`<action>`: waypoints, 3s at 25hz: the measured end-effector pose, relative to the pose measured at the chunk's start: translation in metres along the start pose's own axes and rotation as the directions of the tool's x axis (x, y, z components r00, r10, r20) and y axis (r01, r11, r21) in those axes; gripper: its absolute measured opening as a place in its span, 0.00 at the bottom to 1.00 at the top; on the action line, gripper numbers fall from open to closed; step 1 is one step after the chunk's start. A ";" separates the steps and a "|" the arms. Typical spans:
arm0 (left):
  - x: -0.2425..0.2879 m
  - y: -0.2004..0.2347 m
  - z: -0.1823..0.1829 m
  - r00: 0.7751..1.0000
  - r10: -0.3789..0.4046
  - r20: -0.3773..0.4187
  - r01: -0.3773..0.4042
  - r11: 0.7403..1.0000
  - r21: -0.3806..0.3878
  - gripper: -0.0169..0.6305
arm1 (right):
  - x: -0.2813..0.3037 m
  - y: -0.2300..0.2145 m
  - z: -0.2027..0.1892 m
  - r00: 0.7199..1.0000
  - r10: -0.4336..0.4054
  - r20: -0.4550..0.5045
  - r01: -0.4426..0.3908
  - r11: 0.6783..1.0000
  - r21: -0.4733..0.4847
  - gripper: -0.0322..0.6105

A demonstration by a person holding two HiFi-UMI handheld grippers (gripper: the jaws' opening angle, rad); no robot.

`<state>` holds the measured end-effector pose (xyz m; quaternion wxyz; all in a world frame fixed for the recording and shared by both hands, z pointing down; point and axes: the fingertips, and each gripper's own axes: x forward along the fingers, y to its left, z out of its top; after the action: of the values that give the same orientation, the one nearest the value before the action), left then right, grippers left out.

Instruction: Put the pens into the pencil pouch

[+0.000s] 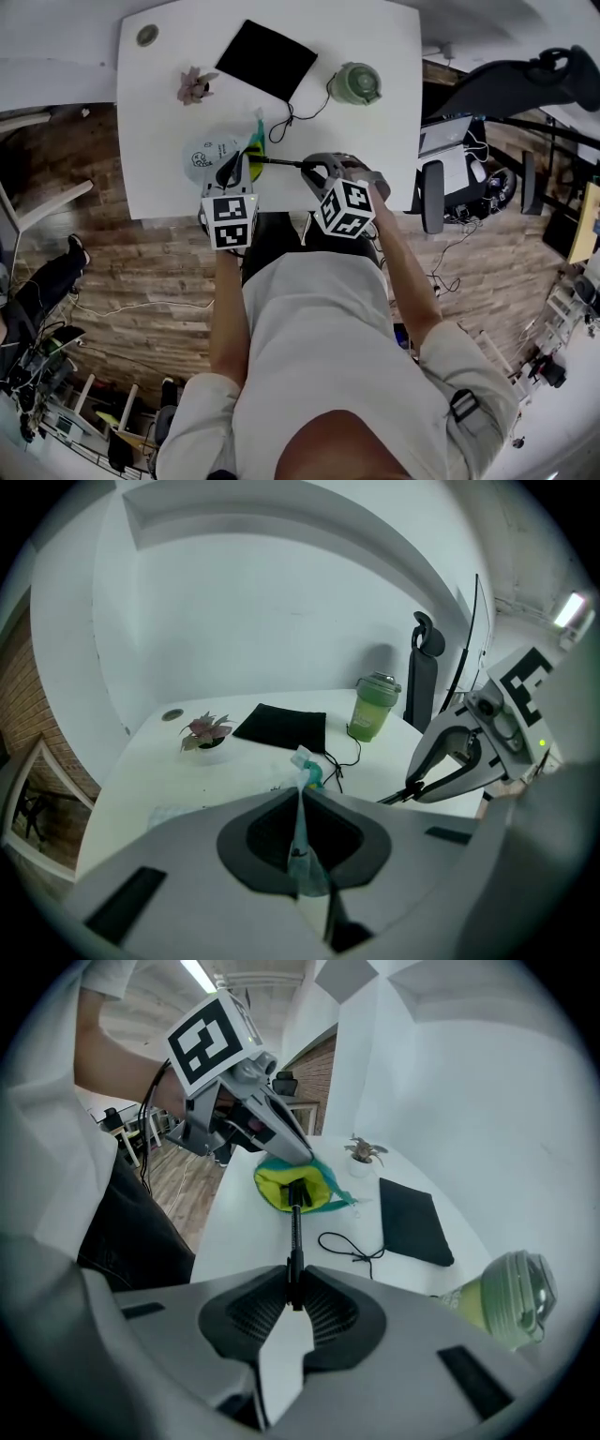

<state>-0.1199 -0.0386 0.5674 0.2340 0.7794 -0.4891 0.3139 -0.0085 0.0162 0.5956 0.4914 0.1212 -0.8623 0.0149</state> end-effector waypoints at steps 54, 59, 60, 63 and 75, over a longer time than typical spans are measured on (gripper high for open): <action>-0.005 0.029 0.006 0.992 -0.079 0.095 0.099 0.969 -0.225 0.03 | 0.079 -0.002 0.112 0.991 0.089 0.104 -0.085 0.995 -0.043 0.14; -0.002 0.032 0.003 0.992 -0.087 0.094 0.107 0.966 -0.234 0.03 | 0.089 -0.005 0.115 0.988 0.083 0.131 -0.082 0.997 -0.007 0.15; -0.002 0.032 0.002 0.992 -0.090 0.092 0.109 0.967 -0.232 0.03 | 0.090 -0.005 0.114 0.988 0.080 0.135 -0.081 0.997 -0.002 0.15; 0.002 0.031 -0.002 0.992 -0.100 0.082 0.116 0.967 -0.226 0.04 | 0.094 -0.006 0.111 0.987 0.067 0.149 -0.070 0.997 0.017 0.15; 0.012 0.027 -0.016 0.986 -0.163 0.043 0.168 0.972 -0.162 0.04 | 0.099 -0.010 0.101 0.990 0.007 0.140 -0.021 0.995 0.099 0.21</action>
<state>-0.1450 -0.0461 0.5885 0.3158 0.7999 -0.4501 0.2404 -0.1399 -0.0279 0.6265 0.4232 0.1405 -0.8935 0.0532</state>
